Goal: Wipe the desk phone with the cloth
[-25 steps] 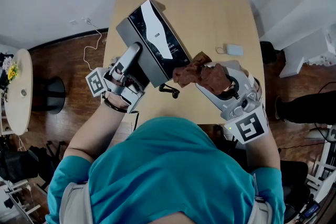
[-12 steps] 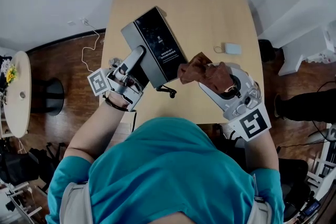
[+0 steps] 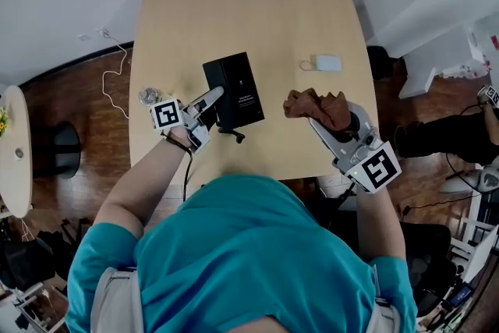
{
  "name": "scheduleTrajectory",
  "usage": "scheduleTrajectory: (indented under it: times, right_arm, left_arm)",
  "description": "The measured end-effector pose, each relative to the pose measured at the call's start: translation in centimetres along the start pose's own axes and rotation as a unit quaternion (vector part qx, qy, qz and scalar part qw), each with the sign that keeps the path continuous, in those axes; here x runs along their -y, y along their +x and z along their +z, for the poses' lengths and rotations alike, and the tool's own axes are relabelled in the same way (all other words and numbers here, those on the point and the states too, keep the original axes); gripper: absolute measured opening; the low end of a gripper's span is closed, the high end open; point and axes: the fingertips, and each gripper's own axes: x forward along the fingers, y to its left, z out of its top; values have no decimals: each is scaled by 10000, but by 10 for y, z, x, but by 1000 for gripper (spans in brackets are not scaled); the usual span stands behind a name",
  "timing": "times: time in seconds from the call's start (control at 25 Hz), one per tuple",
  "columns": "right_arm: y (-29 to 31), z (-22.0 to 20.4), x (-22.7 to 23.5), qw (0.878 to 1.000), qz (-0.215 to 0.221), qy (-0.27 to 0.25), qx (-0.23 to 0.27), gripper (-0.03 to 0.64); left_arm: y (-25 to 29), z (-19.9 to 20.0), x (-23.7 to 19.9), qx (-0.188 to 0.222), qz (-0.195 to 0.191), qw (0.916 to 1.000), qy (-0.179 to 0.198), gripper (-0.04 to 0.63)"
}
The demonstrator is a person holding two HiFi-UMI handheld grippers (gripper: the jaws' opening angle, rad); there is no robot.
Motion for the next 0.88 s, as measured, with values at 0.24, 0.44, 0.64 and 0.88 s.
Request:
scheduleTrajectory:
  times: [0.24,0.44,0.64,0.88]
  right_arm:
    - [-19,-17,1,9989,-175,278,-343,135]
    - [-36,-26,2,9974,-306,338,-558,135]
    - [-46,-25,4,9968,-409,406,-556,135]
    - [-58,-25,7,9967,-493,384,-526,135]
  left_arm:
    - [9,-10,-64,-327,329,9989,47,166]
    - [15,-17,-115,-902,1002,9892,567,166]
    - [24,-25,-127,-1220,891,9851,826,166]
    - [6,-22,-149,-1589,1382,9713,1110,185]
